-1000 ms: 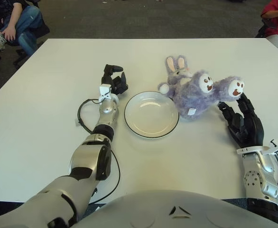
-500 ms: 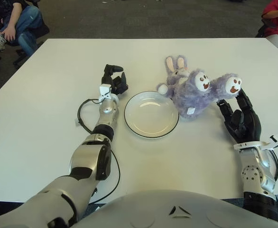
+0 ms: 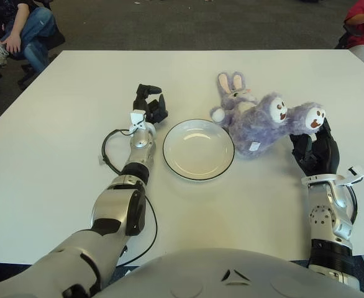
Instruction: Put the doll into the plate.
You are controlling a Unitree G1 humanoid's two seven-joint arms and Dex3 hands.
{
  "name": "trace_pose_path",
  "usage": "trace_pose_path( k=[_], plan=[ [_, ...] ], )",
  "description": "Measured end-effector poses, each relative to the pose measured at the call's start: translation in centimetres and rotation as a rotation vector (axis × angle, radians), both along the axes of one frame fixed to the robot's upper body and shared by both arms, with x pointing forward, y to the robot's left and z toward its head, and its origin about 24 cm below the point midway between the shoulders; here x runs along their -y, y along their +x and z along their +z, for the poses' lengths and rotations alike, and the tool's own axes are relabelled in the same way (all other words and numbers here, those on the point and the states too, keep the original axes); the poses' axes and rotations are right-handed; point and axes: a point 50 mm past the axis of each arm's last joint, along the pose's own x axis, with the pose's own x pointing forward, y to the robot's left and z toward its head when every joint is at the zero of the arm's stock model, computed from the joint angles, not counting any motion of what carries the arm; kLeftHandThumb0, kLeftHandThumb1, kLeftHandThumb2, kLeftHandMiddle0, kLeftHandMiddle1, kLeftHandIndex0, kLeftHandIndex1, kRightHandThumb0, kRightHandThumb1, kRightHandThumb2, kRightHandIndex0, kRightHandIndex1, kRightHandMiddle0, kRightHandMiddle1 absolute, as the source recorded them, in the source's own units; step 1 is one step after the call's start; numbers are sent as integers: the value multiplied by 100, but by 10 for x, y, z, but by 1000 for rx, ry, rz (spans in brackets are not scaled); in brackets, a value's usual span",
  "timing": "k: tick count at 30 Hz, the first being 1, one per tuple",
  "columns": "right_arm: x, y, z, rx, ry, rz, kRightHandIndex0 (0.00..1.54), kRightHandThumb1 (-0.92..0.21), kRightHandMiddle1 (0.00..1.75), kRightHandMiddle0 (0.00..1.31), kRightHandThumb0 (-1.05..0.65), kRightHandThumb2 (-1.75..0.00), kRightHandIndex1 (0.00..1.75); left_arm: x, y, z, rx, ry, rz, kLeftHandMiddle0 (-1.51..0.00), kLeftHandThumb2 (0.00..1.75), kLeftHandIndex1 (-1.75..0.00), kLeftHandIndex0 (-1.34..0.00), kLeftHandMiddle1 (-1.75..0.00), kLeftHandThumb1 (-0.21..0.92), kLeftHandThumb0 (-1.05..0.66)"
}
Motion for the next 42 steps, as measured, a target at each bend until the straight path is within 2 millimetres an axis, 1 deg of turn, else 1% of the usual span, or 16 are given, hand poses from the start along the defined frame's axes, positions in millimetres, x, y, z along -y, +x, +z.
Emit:
trace_pose_path(
  k=[4,5,10,15,18,22,26,30,36,42],
  plan=[
    [-1,1,2,0,-39,-28,0,-34,3,0,-29,-94,60,0,0,0,0,0,0,-101,96,-175,-40,-175,60,-40],
    [-1,2,2,1,-48,-35,0,-33,2,0,-26,-96,58,0,0,0,0,0,0,-101,96,-175,-40,-175,60,-40],
    [0,12,5,-1,-69,-58,0,-32,0,0,-21,-99,53,0,0,0,-1,-1,-1,-101,97,-175,-40,-175,59,-40],
    [2,17,10,34,-72,-73,0,-29,0,0,-22,-98,38,1,0,0,2,-2,-1,-100,97,-175,-40,-175,59,-40],
    [3,18,11,49,-88,-86,0,-28,0,0,-26,-97,34,1,0,0,3,-2,-1,-100,98,-175,-40,-175,59,-40],
    [4,17,10,59,-112,-101,1,-28,0,0,-29,-95,31,1,0,0,5,-2,-1,-101,98,-175,-40,-175,59,-40],
    [4,16,10,77,-143,-111,6,-26,0,0,-28,-95,23,0,0,1,5,-1,-1,-101,97,-175,-40,-175,59,-40],
    [4,15,10,97,-165,-109,9,-24,0,0,-22,-98,16,0,0,0,4,0,-1,-100,97,-175,-40,-175,59,-40],
    [1,16,13,123,-185,-95,12,-23,0,0,-17,-101,13,-1,0,0,4,1,-1,-100,98,-175,-40,-175,59,-40],
    [-6,17,17,140,-207,-75,14,-24,0,0,-21,-101,12,0,0,0,4,3,-9,-100,98,-175,-40,-175,59,-40]
  ],
)
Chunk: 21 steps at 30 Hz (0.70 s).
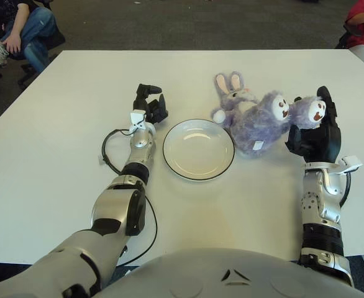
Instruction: Put the doll into the plate.
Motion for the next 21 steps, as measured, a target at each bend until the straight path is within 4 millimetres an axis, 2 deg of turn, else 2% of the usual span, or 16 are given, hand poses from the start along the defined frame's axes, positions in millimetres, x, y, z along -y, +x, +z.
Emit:
trace_pose_path(
  k=[7,9,12,18,21],
  plan=[
    [-4,0,5,11,-24,-5,14,-33,0,0,-37,-89,20,0,0,0,-1,1,-1,-100,98,-175,-40,-175,58,-40],
    [-5,-1,6,14,-30,-2,7,-35,0,0,-43,-86,36,0,0,0,-1,1,-2,-100,98,-175,-41,-175,58,-40],
    [-8,-3,8,22,-37,13,3,-37,3,1,-48,-83,48,0,0,0,-2,1,-3,-100,98,-175,-41,-175,58,-40],
    [-12,-7,10,13,-34,74,4,-39,13,0,-49,-81,53,0,0,0,-3,1,-3,-100,99,-175,-41,-175,58,-40],
    [-13,-7,9,0,-22,103,6,-37,14,0,-42,-86,49,0,0,0,-3,1,-3,-100,99,-175,-41,-175,58,-40]
  ],
)
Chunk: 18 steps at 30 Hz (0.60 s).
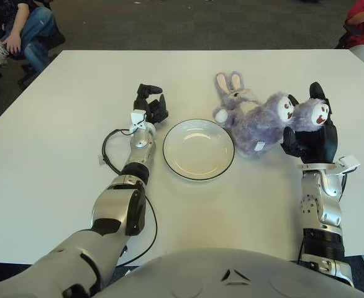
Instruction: Put the doll into the plate.
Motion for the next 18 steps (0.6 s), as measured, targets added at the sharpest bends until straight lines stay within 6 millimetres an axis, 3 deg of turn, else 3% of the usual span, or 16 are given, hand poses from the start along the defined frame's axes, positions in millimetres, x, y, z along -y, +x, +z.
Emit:
trace_pose_path(
  k=[11,18],
  plan=[
    [-2,-5,1,-18,14,78,12,-27,2,0,-13,-111,20,0,0,0,0,0,0,-99,98,-175,-40,-175,58,-40],
    [-7,-8,5,-24,44,130,18,-27,4,1,-12,-111,16,0,0,0,0,2,-2,-100,98,-175,-41,-175,58,-40]
  ],
)
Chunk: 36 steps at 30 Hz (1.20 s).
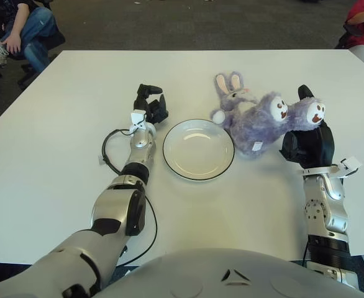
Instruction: Put the doll into the plate.
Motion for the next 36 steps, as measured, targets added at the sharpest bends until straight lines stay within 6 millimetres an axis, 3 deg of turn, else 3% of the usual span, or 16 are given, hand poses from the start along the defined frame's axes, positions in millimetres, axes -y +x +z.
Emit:
trace_pose_path(
  k=[6,14,15,17,23,25,32,36],
  plan=[
    [-9,-7,5,8,-26,71,29,-26,23,0,-26,-104,16,0,0,0,-1,3,-2,-101,100,-175,-41,-175,57,-40],
    [-8,-8,11,33,-181,94,33,-36,53,0,-50,-83,31,1,0,0,-1,6,-4,-101,101,-175,-42,-175,56,-41],
    [-8,-9,12,42,-199,90,32,-35,68,0,-52,-82,38,1,0,0,-1,6,-4,-101,101,-175,-42,-175,56,-41],
    [-8,-9,14,66,-255,76,25,-31,84,0,-52,-86,51,1,0,0,-1,7,-5,-101,101,-175,-42,-175,56,-41],
    [-12,-9,17,91,-377,51,12,-19,111,0,-48,-100,80,1,0,0,-1,7,-5,-102,100,-175,-42,-175,56,-41],
    [-12,-8,17,87,-401,42,5,-18,134,0,-49,-104,98,1,0,0,-1,7,-5,-101,100,-175,-42,-175,57,-41],
    [-11,-1,20,97,-451,-25,0,-34,165,0,-65,-94,137,1,0,0,-1,7,-5,-101,100,-175,-42,-175,57,-41],
    [-11,1,22,120,-427,-46,0,-35,172,1,-63,-93,151,1,0,0,-1,7,-5,-101,100,-175,-42,-175,57,-41]
  ],
)
